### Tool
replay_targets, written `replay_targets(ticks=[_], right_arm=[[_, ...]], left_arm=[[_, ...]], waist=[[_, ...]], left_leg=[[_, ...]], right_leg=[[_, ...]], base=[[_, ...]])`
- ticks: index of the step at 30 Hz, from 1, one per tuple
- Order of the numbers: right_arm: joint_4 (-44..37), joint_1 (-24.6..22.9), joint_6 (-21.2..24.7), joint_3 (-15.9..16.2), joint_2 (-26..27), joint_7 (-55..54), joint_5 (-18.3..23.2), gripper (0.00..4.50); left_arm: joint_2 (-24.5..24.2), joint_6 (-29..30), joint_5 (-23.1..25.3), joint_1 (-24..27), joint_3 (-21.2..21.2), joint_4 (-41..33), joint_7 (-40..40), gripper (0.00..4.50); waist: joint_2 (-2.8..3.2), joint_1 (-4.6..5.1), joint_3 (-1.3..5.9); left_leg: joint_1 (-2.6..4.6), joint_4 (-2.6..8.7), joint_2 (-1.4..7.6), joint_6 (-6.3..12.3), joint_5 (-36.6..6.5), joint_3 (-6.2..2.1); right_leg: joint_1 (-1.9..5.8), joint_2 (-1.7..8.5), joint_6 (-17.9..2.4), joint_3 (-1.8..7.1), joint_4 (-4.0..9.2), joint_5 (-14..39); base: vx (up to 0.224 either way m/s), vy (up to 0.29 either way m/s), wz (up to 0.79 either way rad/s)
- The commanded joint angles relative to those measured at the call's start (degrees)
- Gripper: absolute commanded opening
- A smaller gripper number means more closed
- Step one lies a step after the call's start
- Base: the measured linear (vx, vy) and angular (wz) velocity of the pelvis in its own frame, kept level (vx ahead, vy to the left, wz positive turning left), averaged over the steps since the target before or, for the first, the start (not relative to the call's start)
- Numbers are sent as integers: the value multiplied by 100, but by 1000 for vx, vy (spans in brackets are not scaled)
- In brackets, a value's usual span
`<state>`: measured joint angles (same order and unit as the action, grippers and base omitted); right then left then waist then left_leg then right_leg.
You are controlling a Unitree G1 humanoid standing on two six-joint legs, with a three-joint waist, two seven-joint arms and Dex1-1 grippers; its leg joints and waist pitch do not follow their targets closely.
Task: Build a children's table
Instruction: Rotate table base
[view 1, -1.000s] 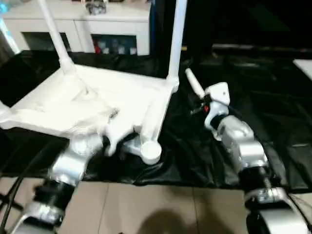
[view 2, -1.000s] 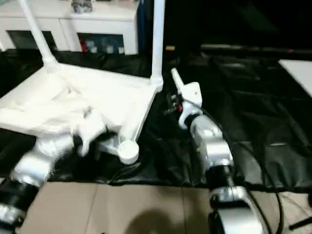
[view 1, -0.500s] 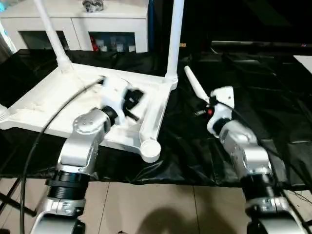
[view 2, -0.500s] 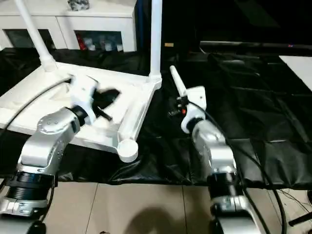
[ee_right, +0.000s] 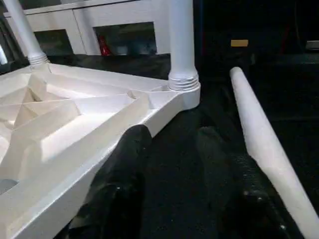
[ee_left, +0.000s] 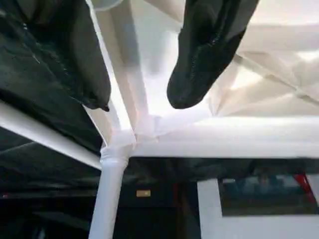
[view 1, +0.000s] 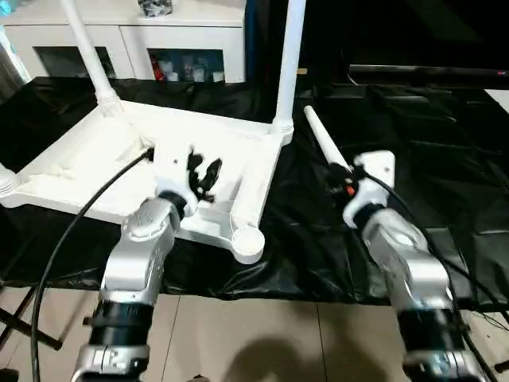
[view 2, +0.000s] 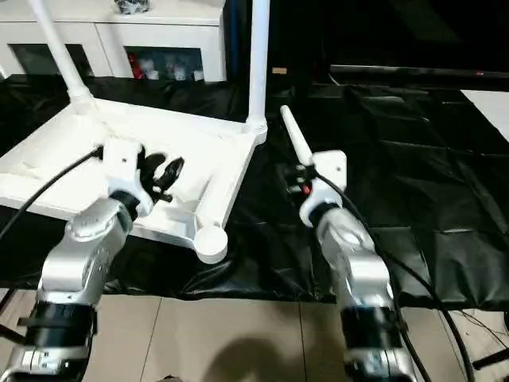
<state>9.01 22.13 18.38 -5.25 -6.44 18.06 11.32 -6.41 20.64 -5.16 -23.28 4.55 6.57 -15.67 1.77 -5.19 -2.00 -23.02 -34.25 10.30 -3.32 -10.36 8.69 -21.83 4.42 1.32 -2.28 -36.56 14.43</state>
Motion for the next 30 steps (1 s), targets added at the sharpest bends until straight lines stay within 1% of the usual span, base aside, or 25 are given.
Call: replay_targets(ticks=[1,3,6,8,9,10,11,12,13,15,16,18,19,21,22,23,24,25,26,27,28,29,30], right_arm=[[-173,-71,114,-56,-22,-57,43,206],[-247,-121,150,-38,-22,-88,48,213],[-420,-212,243,-29,-13,-160,55,249],[-549,-262,331,-23,-19,-253,-1,259],[-605,-284,381,-14,-37,-373,-96,282],[-634,-302,418,-7,-53,-474,-168,282],[-634,-310,428,-12,-60,-536,-212,282],[-652,-331,443,-15,-66,-597,-250,291],[-697,-354,445,-6,-68,-603,-257,291],[-796,-388,534,-12,-53,-611,-211,291],[-877,-416,602,-6,-49,-618,-193,291],[-998,-485,712,-28,-22,-708,-176,291],[-1002,-502,721,-43,-11,-780,-200,291],[-989,-541,759,-89,25,-946,-230,291],[-985,-581,753,-115,49,-1008,-230,291],[-975,-630,766,-130,56,-1020,-226,291],[-971,-664,780,-139,60,-1022,-224,291],[-962,-701,769,-149,67,-1034,-231,291],[-960,-736,781,-185,93,-1066,-214,291],[-963,-784,823,-239,128,-1104,-175,291],[-965,-818,866,-273,148,-1135,-149,291],[-983,-864,869,-267,149,-1139,-151,291],[-998,-891,855,-245,142,-1125,-156,291]], left_arm=[[-12,46,56,25,-45,-85,74,274],[-22,49,58,47,-93,-107,68,282],[-41,29,74,102,-169,-127,84,310],[-50,-81,173,103,-220,-60,145,324],[-26,-128,229,91,-232,-16,213,326],[-7,-172,275,84,-252,16,257,326],[17,-152,287,74,-278,52,269,326],[42,-124,296,74,-309,77,278,326],[52,-81,322,70,-371,95,264,326],[68,-121,316,110,-471,52,175,326],[76,-161,308,150,-535,0,115,326],[111,-165,299,239,-597,-86,117,326],[116,-187,309,256,-593,-65,141,326],[137,-280,307,306,-530,4,216,326],[138,-313,312,344,-511,25,241,326],[122,-304,346,379,-532,25,257,326],[109,-295,370,402,-552,20,268,326],[98,-302,375,430,-567,0,258,326],[90,-282,347,458,-575,-28,235,326],[87,-280,329,503,-583,-60,217,326],[78,-292,322,534,-596,-76,210,326],[56,-338,337,573,-619,-96,200,326],[53,-336,334,590,-603,-104,214,326]], waist=[[-17,-8,342],[-15,-4,340],[-7,6,344],[7,13,346],[4,20,346],[30,26,347],[30,26,347],[64,31,349],[55,32,348],[93,34,350],[78,32,351],[68,38,352],[81,36,356],[80,52,339],[87,60,341],[66,69,332],[88,61,331],[79,54,329],[89,50,328],[35,57,328],[56,48,327],[18,45,325],[53,33,325]], left_leg=[[133,360,198,178,-367,-26],[134,359,200,176,-357,-27],[132,350,192,176,-278,-27],[136,345,191,168,-260,-27],[138,343,193,152,-269,-27],[144,348,193,108,-284,-34],[144,348,193,108,-284,-34],[153,346,188,22,-358,-36],[150,353,188,5,-367,-37],[154,349,185,-58,-429,-40],[149,347,182,-62,-434,-39],[136,346,178,-36,-354,-41],[139,343,177,-35,-332,-43],[126,354,175,-42,-382,-44],[137,355,175,-59,-457,-41],[139,365,177,-63,-558,-36],[145,370,186,-73,-616,-42],[147,374,190,-70,-627,-43],[145,377,190,-74,-621,-47],[139,379,189,-55,-598,-40],[134,379,188,-48,-574,-43],[138,376,191,-25,-564,-33],[141,375,193,-16,-541,-36]], right_leg=[[278,282,-1180,187,362,-1248],[275,280,-1151,190,365,-1241],[278,272,-1134,190,356,-1365],[277,266,-1131,189,353,-1403],[279,264,-1107,193,358,-1424],[275,260,-1083,186,362,-1394],[275,260,-1083,186,362,-1394],[278,259,-1064,189,362,-1374],[279,256,-1056,187,365,-1369],[275,258,-1031,188,364,-1362],[285,258,-1027,192,363,-1400],[296,255,-1040,188,351,-1512],[296,257,-1041,188,352,-1518],[297,262,-1038,186,366,-1419],[291,263,-1029,189,379,-1318],[285,262,-1035,192,396,-1185],[282,267,-1033,195,399,-1072],[278,264,-1024,193,402,-1046],[273,262,-1017,192,398,-1027],[280,260,-1007,195,401,-1037],[280,267,-1016,195,390,-1037],[272,267,-1013,200,406,-1024],[260,266,-1006,197,397,-1011]], base=[[0,0,0],[0,0,0],[0,0,0],[0,0,0],[0,0,0],[0,0,0],[0,0,0],[0,0,0],[0,0,0],[0,0,0],[0,0,0],[0,0,0],[0,0,0],[0,0,0],[0,0,0],[0,0,0],[0,0,0],[0,0,0],[0,0,0],[0,0,0],[0,0,0],[0,0,0],[0,0,0]])
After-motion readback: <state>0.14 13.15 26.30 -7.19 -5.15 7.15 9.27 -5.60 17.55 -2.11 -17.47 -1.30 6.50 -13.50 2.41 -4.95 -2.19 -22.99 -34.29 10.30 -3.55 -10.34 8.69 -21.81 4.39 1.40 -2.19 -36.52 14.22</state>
